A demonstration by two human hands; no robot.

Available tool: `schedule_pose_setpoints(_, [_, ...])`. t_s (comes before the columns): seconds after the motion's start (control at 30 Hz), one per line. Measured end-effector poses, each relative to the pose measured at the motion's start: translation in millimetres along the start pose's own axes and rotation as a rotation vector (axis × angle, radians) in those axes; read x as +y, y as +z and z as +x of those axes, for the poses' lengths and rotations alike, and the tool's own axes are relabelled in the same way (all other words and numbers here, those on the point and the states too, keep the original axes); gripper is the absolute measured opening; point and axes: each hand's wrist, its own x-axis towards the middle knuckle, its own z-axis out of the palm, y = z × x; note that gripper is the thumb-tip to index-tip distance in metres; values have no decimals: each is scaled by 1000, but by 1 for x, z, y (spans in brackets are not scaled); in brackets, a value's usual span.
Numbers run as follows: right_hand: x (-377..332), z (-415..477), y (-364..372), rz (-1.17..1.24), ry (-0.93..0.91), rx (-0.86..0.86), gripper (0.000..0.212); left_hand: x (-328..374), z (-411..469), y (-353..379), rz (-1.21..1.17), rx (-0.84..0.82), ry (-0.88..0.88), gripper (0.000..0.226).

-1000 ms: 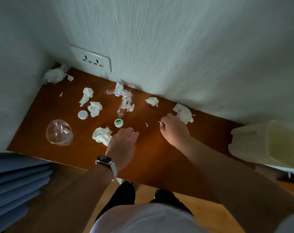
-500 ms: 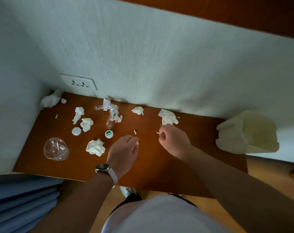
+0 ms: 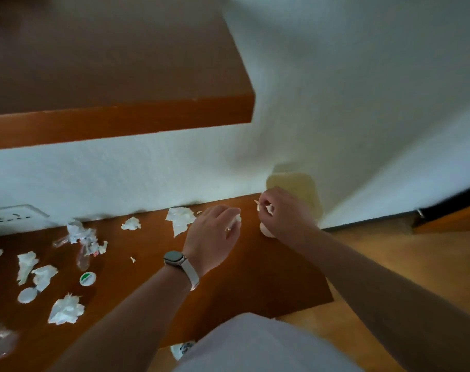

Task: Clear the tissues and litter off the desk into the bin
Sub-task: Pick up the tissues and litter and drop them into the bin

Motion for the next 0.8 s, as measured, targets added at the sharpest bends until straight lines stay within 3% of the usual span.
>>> schedule_pose_setpoints(0.3, [86, -12, -27, -60, 101, -2, 9, 66, 60, 49, -22, -19, 35, 27])
schedule_pose_setpoints(0.53, [110, -13, -26, -98, -99, -19, 19, 76, 67, 71, 90, -131, -13, 43])
schedule_pose_setpoints(0.8, [63, -1, -3, -5, -354, -59, 22, 25, 25, 47, 214, -92, -180, 46])
